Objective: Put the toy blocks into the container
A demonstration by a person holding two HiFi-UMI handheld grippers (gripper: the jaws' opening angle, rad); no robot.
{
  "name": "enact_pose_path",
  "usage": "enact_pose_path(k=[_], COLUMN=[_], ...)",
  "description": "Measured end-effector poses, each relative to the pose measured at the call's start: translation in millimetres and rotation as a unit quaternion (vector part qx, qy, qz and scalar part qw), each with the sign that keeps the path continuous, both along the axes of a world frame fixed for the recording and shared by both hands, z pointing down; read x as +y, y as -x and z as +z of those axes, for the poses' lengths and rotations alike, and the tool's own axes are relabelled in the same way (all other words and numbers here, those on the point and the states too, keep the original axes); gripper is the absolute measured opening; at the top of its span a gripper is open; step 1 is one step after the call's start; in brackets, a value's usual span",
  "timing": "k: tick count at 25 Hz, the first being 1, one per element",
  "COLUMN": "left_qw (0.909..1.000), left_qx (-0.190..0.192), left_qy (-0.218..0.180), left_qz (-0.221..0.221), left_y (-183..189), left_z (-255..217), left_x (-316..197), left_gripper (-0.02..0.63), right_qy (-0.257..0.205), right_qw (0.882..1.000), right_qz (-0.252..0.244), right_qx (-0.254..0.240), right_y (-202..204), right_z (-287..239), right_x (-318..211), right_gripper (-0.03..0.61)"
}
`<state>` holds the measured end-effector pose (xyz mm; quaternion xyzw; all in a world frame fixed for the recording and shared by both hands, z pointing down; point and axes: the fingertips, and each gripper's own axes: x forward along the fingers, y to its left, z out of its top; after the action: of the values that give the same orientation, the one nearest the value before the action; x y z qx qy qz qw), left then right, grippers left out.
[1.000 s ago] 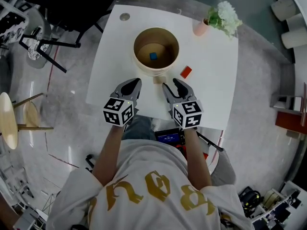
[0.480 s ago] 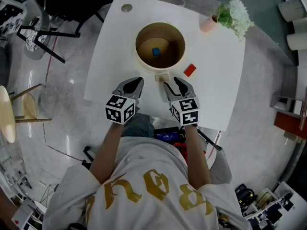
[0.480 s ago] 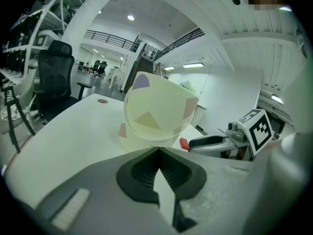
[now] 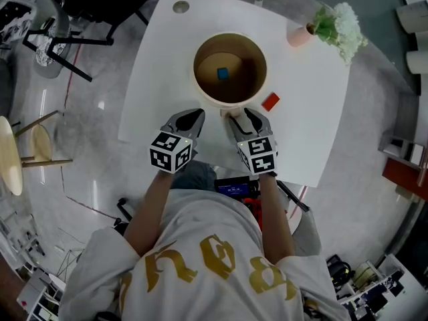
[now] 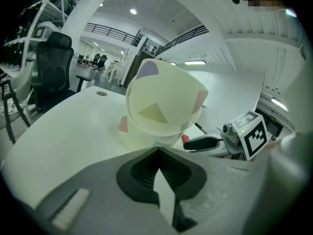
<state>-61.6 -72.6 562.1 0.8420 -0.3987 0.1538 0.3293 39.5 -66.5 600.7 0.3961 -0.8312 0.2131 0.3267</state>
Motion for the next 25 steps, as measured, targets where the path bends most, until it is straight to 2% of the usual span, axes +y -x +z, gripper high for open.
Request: enact_pose_path(k=[7,12,18,22,25], left_qw=[0.9998,0.9996,0.9997,0.9997,0.9997], left_qx=[0.013,0.018,0.016,0.016,0.015], left_qy=[0.014,0.019,0.018,0.018,0.02], left_qz=[-0.001,-0.005,-0.005,-0.007,-0.008], left_y=[0,5,10,12,12], left_z=[8,9,10,9,10], left_x=[-4,-12,-17,-17,-16], left_gripper=[0.002,0.002,0.002,0.002,0.002], right_qy=[0.005,-0.015,-0.016,-0.016,-0.015], right_qw=[0.999,0.997,0.994,0.992,0.992], right_qz=[-0.03,-0.05,-0.086,-0.097,-0.103], right_qx=[0.031,0.061,0.061,0.076,0.078], right_y=[6,8,15,18,20], right_z=[12,16,18,21,23], right_x=[-1,-6,-3,-6,-5], right_gripper=[0.227,0.24,0.267,0.268,0.247])
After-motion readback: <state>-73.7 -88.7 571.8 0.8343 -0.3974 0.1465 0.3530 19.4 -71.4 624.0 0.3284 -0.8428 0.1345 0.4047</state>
